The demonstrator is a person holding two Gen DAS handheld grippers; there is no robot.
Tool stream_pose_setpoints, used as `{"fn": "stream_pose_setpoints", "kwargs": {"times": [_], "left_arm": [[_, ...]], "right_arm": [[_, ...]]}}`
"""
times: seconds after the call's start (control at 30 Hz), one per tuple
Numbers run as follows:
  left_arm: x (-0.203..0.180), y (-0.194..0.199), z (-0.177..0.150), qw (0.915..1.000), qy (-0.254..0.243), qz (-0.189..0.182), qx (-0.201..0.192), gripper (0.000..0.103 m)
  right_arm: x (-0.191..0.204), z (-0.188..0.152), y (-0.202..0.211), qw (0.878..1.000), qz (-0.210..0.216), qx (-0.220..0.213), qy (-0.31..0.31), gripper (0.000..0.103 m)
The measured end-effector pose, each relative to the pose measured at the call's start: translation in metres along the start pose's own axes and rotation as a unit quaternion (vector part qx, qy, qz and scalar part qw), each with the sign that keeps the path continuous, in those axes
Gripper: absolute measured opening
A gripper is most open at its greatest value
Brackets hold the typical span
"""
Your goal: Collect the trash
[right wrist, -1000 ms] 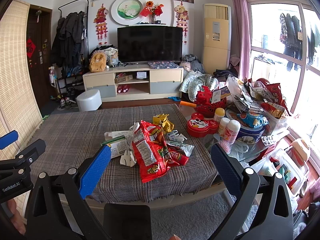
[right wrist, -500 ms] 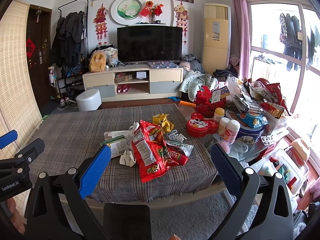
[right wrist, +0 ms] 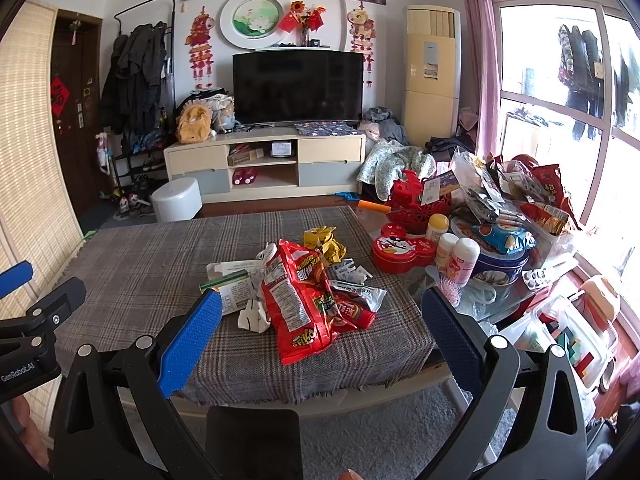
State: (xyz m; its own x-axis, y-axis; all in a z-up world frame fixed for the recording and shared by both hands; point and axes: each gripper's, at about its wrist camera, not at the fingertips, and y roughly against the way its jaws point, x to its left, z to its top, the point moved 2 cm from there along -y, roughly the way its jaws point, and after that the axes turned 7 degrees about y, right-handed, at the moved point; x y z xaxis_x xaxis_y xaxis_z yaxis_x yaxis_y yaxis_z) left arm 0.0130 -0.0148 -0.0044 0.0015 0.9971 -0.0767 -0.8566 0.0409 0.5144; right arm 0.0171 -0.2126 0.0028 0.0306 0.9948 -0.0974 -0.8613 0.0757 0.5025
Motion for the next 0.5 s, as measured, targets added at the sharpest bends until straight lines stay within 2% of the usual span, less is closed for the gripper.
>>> {"fn": "stream_pose_setpoints", "kwargs": {"times": [0.2,0.37,0.5], "left_arm": [[0.008,-0.003,0.002,1.0000,0.006,-0.002,0.003,0.095],[0.006,-0.020,0.012,0.9998,-0.008,0.015,0.008,0.095],[0.008,-0.046,0.027,0.9994,-0.012,0.025,0.021,0.095]], "right_arm": [[-0.009,0.003,-0.009,1.000,0.002,0.005,-0.010,0.100],[-0.005,0.012,-0.023,1.000,-0.014,0.011,0.013,0.100],[-0.016,0.021,-0.053,0.999,-0.005,0.042,0.003,0.100]]}}
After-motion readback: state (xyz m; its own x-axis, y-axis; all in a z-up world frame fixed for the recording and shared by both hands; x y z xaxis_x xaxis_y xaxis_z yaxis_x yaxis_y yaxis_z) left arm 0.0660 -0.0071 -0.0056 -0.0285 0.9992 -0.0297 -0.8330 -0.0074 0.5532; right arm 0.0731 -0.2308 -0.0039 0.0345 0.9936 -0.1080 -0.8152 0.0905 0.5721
